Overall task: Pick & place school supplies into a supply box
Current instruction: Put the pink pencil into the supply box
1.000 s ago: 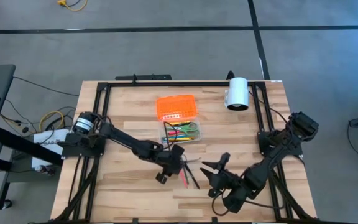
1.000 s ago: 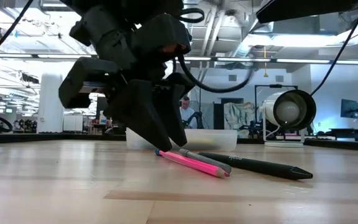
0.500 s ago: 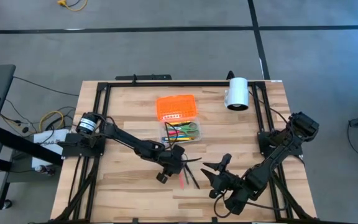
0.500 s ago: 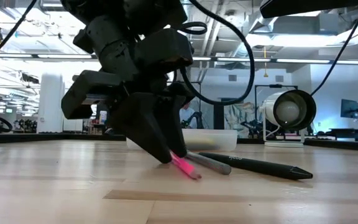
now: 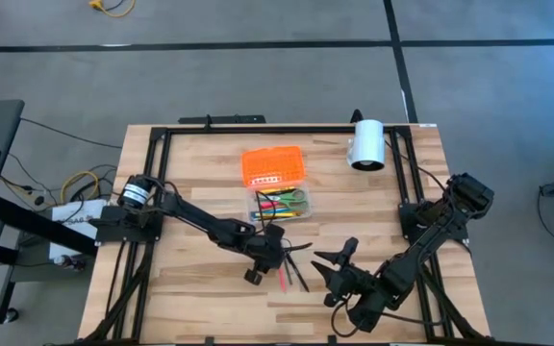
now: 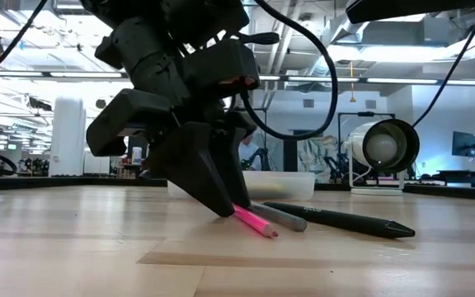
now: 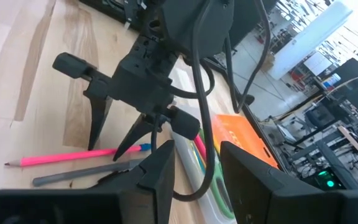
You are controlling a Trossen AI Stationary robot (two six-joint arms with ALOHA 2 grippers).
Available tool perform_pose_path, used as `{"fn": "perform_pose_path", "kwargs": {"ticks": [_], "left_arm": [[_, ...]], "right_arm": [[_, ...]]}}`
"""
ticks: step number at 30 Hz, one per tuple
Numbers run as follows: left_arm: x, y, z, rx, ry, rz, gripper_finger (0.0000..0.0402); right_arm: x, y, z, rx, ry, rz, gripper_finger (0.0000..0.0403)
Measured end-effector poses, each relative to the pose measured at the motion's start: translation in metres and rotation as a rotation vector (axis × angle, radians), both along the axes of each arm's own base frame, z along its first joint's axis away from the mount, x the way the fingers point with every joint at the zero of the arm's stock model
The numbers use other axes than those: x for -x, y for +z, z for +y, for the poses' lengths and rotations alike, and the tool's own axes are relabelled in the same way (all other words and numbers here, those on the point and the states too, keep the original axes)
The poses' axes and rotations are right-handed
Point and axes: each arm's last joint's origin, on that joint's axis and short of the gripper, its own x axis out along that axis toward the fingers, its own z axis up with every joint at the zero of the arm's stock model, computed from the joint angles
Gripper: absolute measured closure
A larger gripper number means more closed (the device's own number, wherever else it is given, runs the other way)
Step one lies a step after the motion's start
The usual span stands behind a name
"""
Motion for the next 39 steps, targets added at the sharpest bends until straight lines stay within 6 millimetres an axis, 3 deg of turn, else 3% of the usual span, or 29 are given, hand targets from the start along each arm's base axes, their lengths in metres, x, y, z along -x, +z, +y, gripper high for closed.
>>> {"fn": "perform_pose_path", "kwargs": {"ticks": [7, 20, 39], "left_arm": [[0.007, -0.001, -0.015, -0.033, 0.037, 0.018, 0.0261], [0.016, -0.001, -0.03, -0.039, 0.064, 0.053, 0.0336], [0.037, -0.002, -0.057, -0.037, 0.188, 0.135, 0.0336]], "right_arm": [[0.0, 0.0, 0.0, -0.001, 0.0, 0.0, 0.0281], [0.0, 0.0, 0.0, -0.004, 0.001, 0.001, 0.0281], [0.0, 0.0, 0.0, -0.013, 0.0, -0.002, 0.0281]]}}
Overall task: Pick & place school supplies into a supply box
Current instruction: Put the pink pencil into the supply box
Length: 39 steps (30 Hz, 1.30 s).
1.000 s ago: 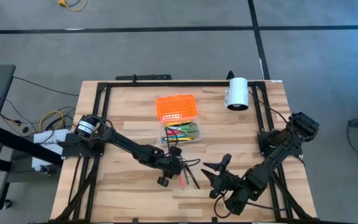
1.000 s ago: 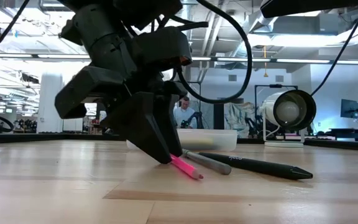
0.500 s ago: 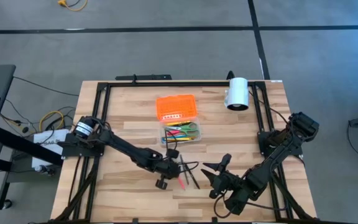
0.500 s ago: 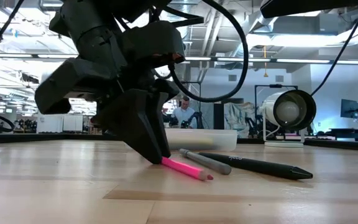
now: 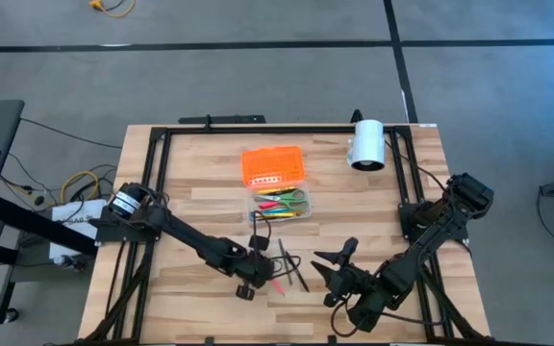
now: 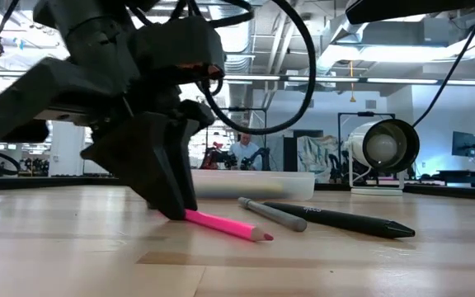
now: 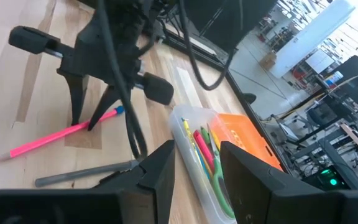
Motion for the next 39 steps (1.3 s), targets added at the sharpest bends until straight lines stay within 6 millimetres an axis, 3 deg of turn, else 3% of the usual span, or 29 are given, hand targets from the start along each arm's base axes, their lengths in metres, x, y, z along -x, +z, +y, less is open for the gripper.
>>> {"fn": "perform_pose_path", "kwargs": {"ticks": [26, 39], "left_arm": [[0.047, -0.003, -0.042, -0.15, 0.312, -0.023, 0.0336], [0.061, -0.004, -0.053, -0.25, 0.235, -0.05, 0.0313]], "right_arm": [[0.0, 0.0, 0.0, -0.008, -0.003, -0.004, 0.0281], [-0.001, 0.0, 0.0, -0.012, -0.004, -0.008, 0.0281]]}}
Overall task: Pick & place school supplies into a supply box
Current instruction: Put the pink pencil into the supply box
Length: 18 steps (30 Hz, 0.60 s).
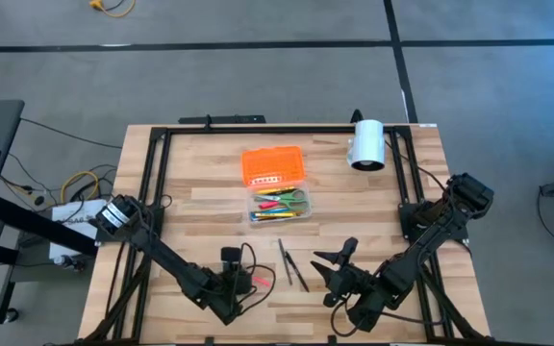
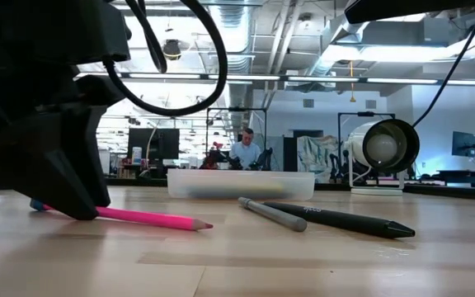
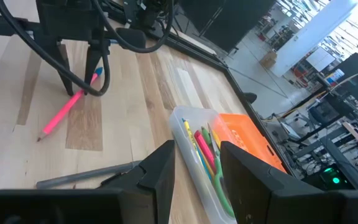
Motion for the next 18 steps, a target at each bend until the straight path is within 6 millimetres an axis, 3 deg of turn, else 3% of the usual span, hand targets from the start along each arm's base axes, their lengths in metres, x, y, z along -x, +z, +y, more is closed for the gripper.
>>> {"fn": "perform_pose_path", "kwargs": {"ticks": [9, 18], "left_arm": [[-0.0037, 0.0003, 0.0042, -0.008, -0.008, 0.005, 0.0279], [-0.0094, 0.0006, 0.0051, -0.028, -0.105, 0.006, 0.0288]], "right_arm": [[0.0, 0.0, 0.0, 0.0, 0.0, 0.0, 0.0281], [0.0, 0.0, 0.0, 0.0, 0.0, 0.0, 0.0281]]}}
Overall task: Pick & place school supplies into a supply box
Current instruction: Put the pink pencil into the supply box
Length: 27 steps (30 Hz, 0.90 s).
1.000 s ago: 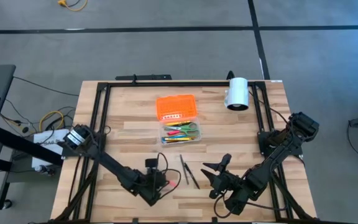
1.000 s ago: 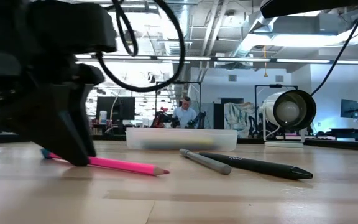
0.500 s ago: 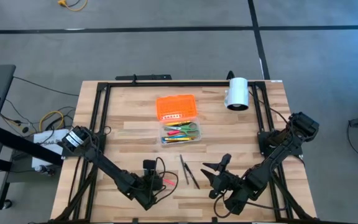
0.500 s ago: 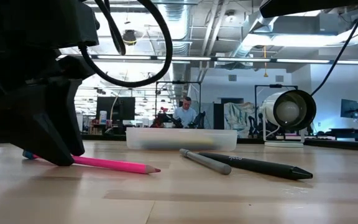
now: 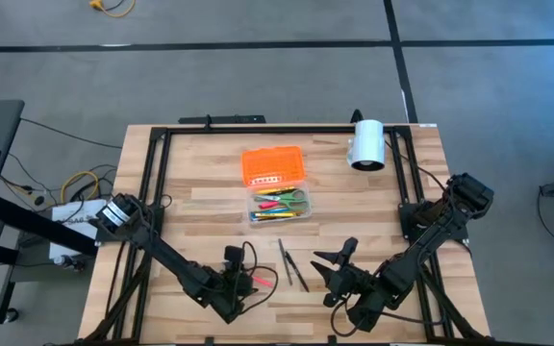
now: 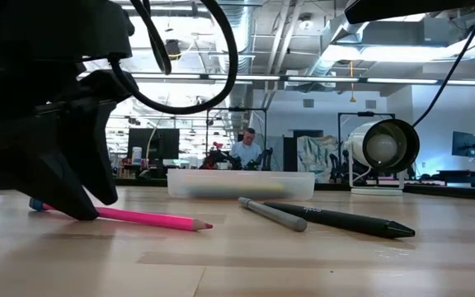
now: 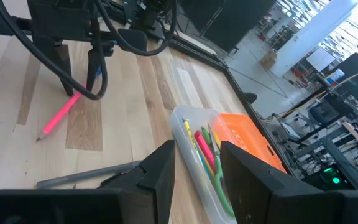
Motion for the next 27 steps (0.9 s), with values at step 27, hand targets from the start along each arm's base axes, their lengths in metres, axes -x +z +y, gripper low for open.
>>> {"fn": "perform_pose_path", "kwargs": {"ticks": [27], "left_arm": [[-0.029, 0.003, 0.014, 0.192, -0.145, 0.027, 0.0304]], "right_arm": [[0.0, 0.0, 0.0, -0.002, 0.001, 0.001, 0.0281]]}}
